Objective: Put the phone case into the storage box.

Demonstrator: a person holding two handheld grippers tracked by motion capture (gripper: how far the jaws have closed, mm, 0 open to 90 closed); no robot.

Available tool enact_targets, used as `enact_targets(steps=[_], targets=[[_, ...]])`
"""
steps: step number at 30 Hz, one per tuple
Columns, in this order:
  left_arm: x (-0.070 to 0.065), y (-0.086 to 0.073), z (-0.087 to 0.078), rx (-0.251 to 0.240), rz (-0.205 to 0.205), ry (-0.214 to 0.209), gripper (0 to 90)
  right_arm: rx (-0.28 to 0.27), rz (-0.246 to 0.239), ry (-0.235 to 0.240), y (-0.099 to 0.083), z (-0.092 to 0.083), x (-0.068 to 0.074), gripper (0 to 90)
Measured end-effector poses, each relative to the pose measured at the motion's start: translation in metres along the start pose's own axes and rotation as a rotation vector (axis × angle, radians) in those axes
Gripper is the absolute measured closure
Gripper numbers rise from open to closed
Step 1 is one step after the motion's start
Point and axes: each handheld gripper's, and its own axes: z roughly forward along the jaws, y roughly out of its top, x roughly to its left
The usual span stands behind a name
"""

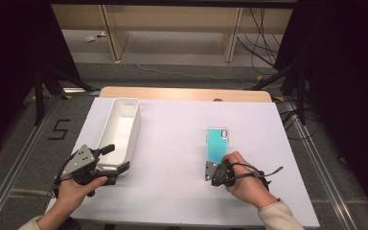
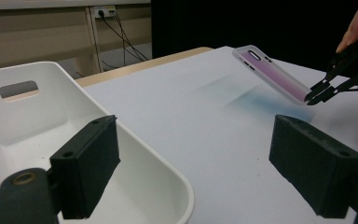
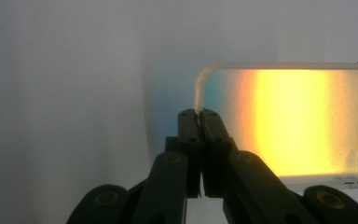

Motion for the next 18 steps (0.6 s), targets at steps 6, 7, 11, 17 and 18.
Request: enact_targets(steps=[6, 7, 11, 17, 18], targets=[[-0.001, 0.0, 0.001, 0.011, 0.002, 0.005, 15.1, 0.0, -0.028, 0.006, 0.007, 0.001, 0.004, 88.9], [-0.001, 0.0, 0.001, 0.014, 0.004, 0.005, 15.1, -0.005, -0.051, -0.001, 0.009, 0.001, 0.004, 88.9], [-0.001, 0.0, 0.002, 0.016, 0.004, 0.007, 15.2, -0.003, -0.075, -0.012, 0.013, -0.001, 0.004, 88.9], [-0.006, 0.002, 0.007, 0.022, -0.011, 0.014, 17.5, -0.014, -0.087, -0.021, 0.02, -0.003, 0.007, 88.9], [-0.006, 0.003, 0.008, 0.026, -0.004, 0.016, 17.8, 0.005, -0.081, -0.024, 0.022, -0.005, 0.009, 88.9]])
